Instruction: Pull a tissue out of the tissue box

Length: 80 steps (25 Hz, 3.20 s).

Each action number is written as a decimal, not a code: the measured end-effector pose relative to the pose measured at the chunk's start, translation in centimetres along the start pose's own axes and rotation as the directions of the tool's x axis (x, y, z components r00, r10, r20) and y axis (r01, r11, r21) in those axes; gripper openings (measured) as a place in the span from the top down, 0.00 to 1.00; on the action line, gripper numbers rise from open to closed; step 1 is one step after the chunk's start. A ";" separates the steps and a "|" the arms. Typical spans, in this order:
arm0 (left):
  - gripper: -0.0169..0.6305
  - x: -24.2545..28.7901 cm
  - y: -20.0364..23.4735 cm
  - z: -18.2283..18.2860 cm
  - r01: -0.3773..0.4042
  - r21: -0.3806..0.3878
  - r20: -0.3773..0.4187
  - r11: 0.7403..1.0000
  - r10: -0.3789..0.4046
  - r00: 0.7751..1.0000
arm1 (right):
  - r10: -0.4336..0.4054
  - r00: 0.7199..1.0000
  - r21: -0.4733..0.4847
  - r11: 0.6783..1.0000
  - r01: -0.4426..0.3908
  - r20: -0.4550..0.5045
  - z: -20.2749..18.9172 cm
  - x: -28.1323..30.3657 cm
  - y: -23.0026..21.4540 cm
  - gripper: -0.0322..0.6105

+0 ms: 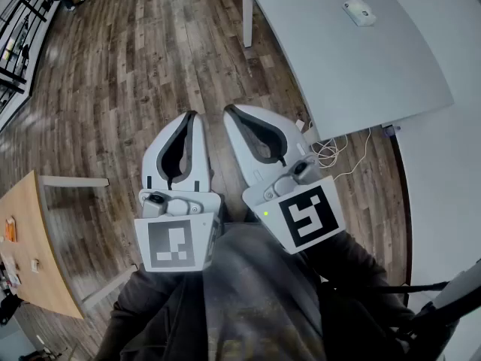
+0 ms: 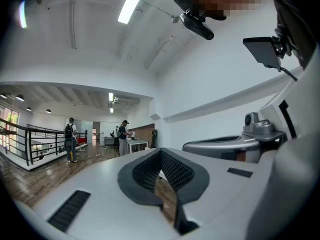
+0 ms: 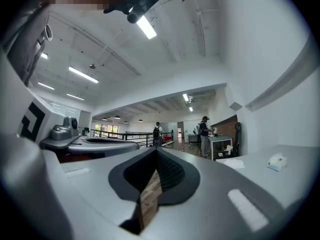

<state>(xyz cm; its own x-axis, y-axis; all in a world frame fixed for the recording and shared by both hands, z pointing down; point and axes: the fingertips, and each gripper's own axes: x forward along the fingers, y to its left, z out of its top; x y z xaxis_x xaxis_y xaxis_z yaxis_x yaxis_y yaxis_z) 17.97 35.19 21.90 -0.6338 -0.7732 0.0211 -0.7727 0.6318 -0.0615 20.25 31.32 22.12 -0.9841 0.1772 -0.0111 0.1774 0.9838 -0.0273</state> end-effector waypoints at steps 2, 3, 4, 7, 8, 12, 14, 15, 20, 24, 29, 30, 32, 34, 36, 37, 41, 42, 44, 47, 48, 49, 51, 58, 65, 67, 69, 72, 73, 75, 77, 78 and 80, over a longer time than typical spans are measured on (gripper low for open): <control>0.97 -0.1 0.0 -0.2 -0.003 0.001 0.005 1.000 0.003 1.000 | 0.001 1.000 -0.001 1.000 -0.001 0.005 -0.2 0.0 0.0 0.95; 0.97 0.0 0.0 -0.3 -0.004 0.001 0.007 1.000 0.004 1.000 | 0.002 1.000 -0.001 1.000 -0.002 0.008 -0.2 0.1 -0.1 0.95; 0.97 0.2 0.0 -0.4 -0.006 0.000 0.007 1.000 0.006 1.000 | 0.006 1.000 0.002 1.000 -0.006 0.012 -0.3 0.3 -0.2 0.95; 0.97 1.4 0.7 -1.0 -0.019 -0.015 -0.006 1.000 0.019 1.000 | 0.033 0.999 0.019 0.999 -0.034 0.023 -0.5 1.7 -0.7 0.95; 0.97 1.9 1.1 -1.3 -0.023 -0.019 -0.012 1.000 0.023 1.000 | 0.038 0.999 0.016 0.999 -0.038 0.022 -0.7 2.3 -0.9 0.95; 0.97 4.1 3.0 -2.0 -0.019 -0.033 -0.025 0.999 0.018 1.000 | 0.018 1.000 0.006 1.000 -0.018 -0.008 -1.6 4.8 -2.1 0.95; 0.97 5.9 4.5 -2.6 -0.009 -0.044 -0.028 0.999 0.008 1.000 | -0.007 1.000 0.003 1.000 0.007 -0.022 -2.1 6.8 -3.1 0.95; 0.97 7.1 5.5 -3.0 0.000 -0.050 -0.028 0.999 -0.001 1.000 | -0.021 0.999 -0.002 1.000 0.021 -0.026 -2.4 8.1 -3.8 0.95; 0.97 16.3 10.5 -3.9 0.095 -0.071 -0.002 0.993 -0.095 0.995 | -0.115 0.993 -0.044 0.993 0.114 -0.023 -3.2 16.1 -8.8 0.95; 0.97 22.9 13.6 -2.9 0.204 -0.062 0.006 0.977 -0.204 0.979 | -0.212 0.977 -0.047 0.976 0.210 -0.026 -1.9 22.0 -12.9 0.95; 0.97 29.7 15.3 -2.2 0.286 -0.082 0.015 0.955 -0.286 0.958 | -0.333 0.942 -0.055 0.942 0.332 -0.023 -0.3 25.9 -18.0 0.95; 0.97 31.0 15.0 -2.4 0.316 -0.083 0.014 0.945 -0.316 0.949 | -0.357 0.934 -0.058 0.933 0.356 -0.021 -0.1 26.3 -19.3 0.95; 0.97 33.6 13.7 -3.0 0.383 -0.080 0.002 0.920 -0.385 0.923 | -0.412 0.911 -0.066 0.909 0.410 -0.018 0.2 26.4 -22.3 0.95; 0.97 36.3 12.2 -3.2 0.434 -0.080 -0.001 0.897 -0.435 0.900 | -0.474 0.880 -0.066 0.879 0.472 -0.011 0.3 26.2 -25.5 0.95; 0.97 39.5 10.7 -3.3 0.467 -0.081 0.011 0.880 -0.468 0.884 | -0.531 0.847 -0.065 0.845 0.530 -0.003 0.3 25.6 -29.0 0.95; 0.97 41.1 9.7 -3.5 0.486 -0.083 0.012 0.870 -0.487 0.873 | -0.557 0.831 -0.065 0.829 0.556 0.001 0.1 25.3 -30.9 0.95; 0.97 47.9 4.4 -4.5 0.582 -0.073 -0.006 0.810 -0.584 0.812 | -0.647 0.763 -0.046 0.762 0.646 -0.003 -1.5 23.6 -38.8 0.95; 0.97 49.7 2.9 -4.6 0.608 -0.069 -0.010 0.791 -0.610 0.792 | -0.667 0.745 -0.036 0.745 0.666 -0.010 -2.0 23.2 -40.7 0.95; 0.97 53.0 -0.2 -4.8 0.655 -0.067 -0.023 0.753 -0.657 0.753 | -0.701 0.713 -0.019 0.713 0.700 -0.032 -3.0 22.3 -44.5 0.95; 0.97 57.4 -5.1 -5.3 0.716 -0.073 -0.049 0.695 -0.719 0.693 | -0.734 0.676 -0.003 0.678 0.735 -0.065 -4.6 21.1 -49.5 0.95; 0.97 58.5 -6.5 -5.4 0.734 -0.074 -0.053 0.675 -0.738 0.673 | -0.743 0.665 0.001 0.667 0.745 -0.069 -4.8 20.8 -50.9 0.95; 0.97 59.5 -7.9 -5.3 0.751 -0.075 -0.053 0.657 -0.754 0.654 | -0.753 0.653 0.003 0.655 0.756 -0.075 -4.9 20.4 -52.2 0.95; 0.97 61.2 -10.3 -4.5 0.778 -0.076 -0.042 0.624 -0.781 0.623 | -0.778 0.623 0.002 0.625 0.780 -0.079 -4.4 19.3 -54.3 0.95; 0.97 65.2 -16.9 -0.3 0.854 -0.075 0.009 0.516 -0.856 0.518 | -0.872 0.488 -0.014 0.489 0.872 -0.048 -0.8 14.6 -60.0 0.95; 0.97 71.0 -24.9 -3.5 0.908 -0.125 -0.056 0.401 -0.916 0.397 | -0.927 0.361 -0.001 0.363 0.932 -0.102 -3.5 10.4 -68.0 0.95; 0.97 72.9 -27.6 -5.7 0.924 -0.145 -0.102 0.355 -0.934 0.343 | -0.938 0.320 0.029 0.319 0.947 -0.134 -5.8 9.2 -71.2 0.95; 0.97 74.8 -30.1 -8.2 0.936 -0.160 -0.147 0.314 -0.945 0.292 | -0.944 0.289 0.050 0.285 0.957 -0.158 -8.1 8.2 -74.1 0.95; 0.97 77.6 -33.1 -11.9 0.935 -0.199 -0.209 0.293 -0.945 0.252 | -0.950 0.246 0.035 0.244 0.969 -0.193 -11.2 6.6 -78.0 0.95; 0.97 78.3 -33.9 -13.1 0.934 -0.212 -0.233 0.286 -0.943 0.236 | -0.951 0.234 0.029 0.233 0.972 -0.201 -12.0 5.9 -79.2 0.95; 0.97 79.2 -35.3 -15.3 0.935 -0.230 -0.274 0.269 -0.940 0.203 | -0.948 0.228 0.025 0.228 0.973 -0.220 -13.6 4.9 -81.3 0.91; 0.97 79.6 -36.4 -16.9 0.936 -0.247 -0.299 0.251 -0.939 0.172 | -0.939 0.239 0.018 0.242 0.970 -0.246 -15.1 4.3 -82.7 0.87; 0.97 79.6 -36.8 -17.6 0.936 -0.258 -0.308 0.241 -0.938 0.157 | -0.936 0.242 0.004 0.249 0.968 -0.256 -15.8 4.0 -83.3 0.85; 0.97 79.6 -37.6 -18.9 0.934 -0.279 -0.318 0.221 -0.939 0.127 | -0.931 0.250 -0.043 0.271 0.962 -0.265 -16.7 3.6 -84.4 0.81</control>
<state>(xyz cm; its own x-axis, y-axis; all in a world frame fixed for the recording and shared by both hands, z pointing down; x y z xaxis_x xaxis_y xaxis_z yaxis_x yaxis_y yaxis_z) -4.04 -49.05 44.75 0.6342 -0.6743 0.3782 -0.7728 -0.5672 0.2846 1.66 -50.56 41.09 -0.4132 -0.8641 0.2875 -0.8986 0.4381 0.0253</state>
